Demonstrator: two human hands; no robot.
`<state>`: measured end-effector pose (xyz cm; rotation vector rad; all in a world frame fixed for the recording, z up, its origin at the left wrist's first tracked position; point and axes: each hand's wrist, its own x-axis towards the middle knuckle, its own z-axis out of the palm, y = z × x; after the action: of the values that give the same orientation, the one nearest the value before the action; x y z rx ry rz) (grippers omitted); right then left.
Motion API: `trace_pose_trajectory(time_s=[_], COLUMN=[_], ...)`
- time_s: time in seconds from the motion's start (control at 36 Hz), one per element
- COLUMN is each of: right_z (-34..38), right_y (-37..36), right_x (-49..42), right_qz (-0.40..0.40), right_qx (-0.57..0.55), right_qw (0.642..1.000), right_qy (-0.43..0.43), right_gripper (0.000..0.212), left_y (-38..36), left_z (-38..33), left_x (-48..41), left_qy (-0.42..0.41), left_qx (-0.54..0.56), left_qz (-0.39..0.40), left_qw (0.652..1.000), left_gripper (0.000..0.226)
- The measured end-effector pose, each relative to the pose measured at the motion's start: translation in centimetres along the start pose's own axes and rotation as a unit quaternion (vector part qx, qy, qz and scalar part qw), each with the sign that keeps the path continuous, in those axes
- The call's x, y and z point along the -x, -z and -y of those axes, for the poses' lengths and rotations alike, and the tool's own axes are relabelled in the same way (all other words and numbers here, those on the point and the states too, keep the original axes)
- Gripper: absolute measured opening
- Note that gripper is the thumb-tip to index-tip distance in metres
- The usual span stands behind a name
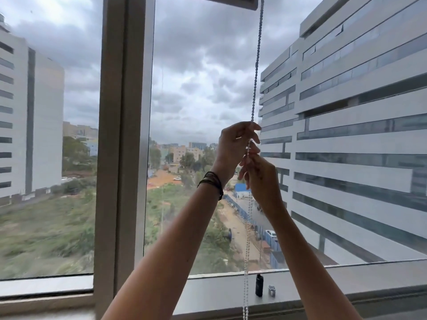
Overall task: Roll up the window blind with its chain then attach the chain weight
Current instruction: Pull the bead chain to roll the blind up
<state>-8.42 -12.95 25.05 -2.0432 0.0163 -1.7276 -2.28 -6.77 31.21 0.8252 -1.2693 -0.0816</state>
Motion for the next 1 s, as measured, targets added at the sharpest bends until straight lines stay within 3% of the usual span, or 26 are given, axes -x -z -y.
trace_pose_trajectory(time_s=[0.44,1.0], right_z=[-0.8,-4.9], right_y=[-1.4,-2.5], right_x=[2.3,8.8], right_qz=[0.018,0.058], right_qx=[0.011,0.006], right_qw=[1.0,0.995], right_qy=[-0.001,-0.081], right_gripper=[0.025,0.025], left_y=[1.9,3.1], left_z=[1.3,7.4], left_x=[1.8,6.7], left_qy=[-0.002,0.05], left_qx=[-0.033,-0.047], left_qz=[-0.001,0.006], left_qw=[0.999,0.998], left_gripper=[0.017,0.016])
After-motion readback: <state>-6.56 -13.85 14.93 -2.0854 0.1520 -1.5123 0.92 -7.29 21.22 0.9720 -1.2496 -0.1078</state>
